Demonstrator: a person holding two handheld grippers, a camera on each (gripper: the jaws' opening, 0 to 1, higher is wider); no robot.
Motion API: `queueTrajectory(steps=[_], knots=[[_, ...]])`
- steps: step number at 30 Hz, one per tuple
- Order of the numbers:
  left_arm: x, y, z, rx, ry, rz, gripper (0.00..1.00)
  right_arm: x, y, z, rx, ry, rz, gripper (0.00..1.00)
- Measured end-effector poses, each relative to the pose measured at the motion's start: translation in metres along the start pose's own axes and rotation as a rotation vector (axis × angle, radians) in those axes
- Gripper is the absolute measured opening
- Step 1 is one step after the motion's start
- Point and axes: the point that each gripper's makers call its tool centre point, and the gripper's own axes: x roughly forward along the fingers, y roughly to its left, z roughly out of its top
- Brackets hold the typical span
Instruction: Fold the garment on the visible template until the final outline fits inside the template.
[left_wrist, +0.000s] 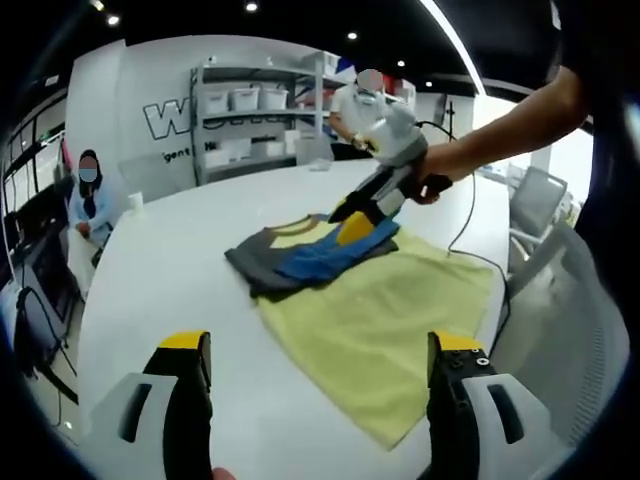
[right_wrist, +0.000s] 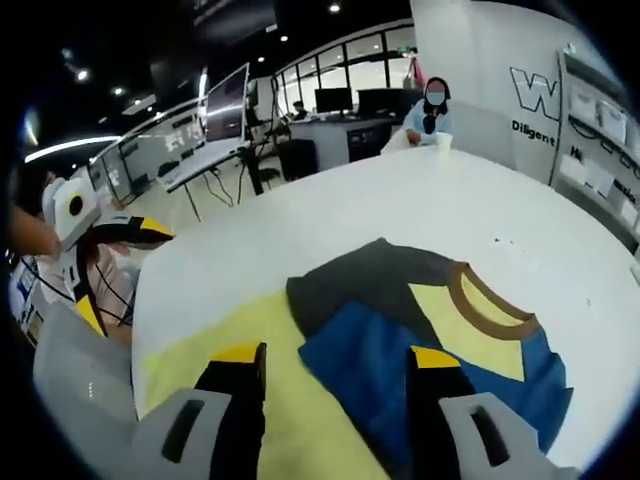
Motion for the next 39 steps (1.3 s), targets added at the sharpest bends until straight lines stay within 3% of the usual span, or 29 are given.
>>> queueTrajectory(steps=[17,30,39], knots=[[0.006,-0.009,0.002,-0.007,0.006,-0.016,0.88,-0.04,-0.009,-0.003,0.049,-0.088,-0.048,0.62],[0.011,-0.015,0.002,0.012,0.015,-0.039,0.89,-0.063,-0.003,-0.014,-0.015,-0.082,-0.056,0.67],[0.014,-0.017,0.003,0.011,0.013,-0.045,0.89,-0.079,-0.003,-0.029,-0.003,-0.082,-0.064,0.7]])
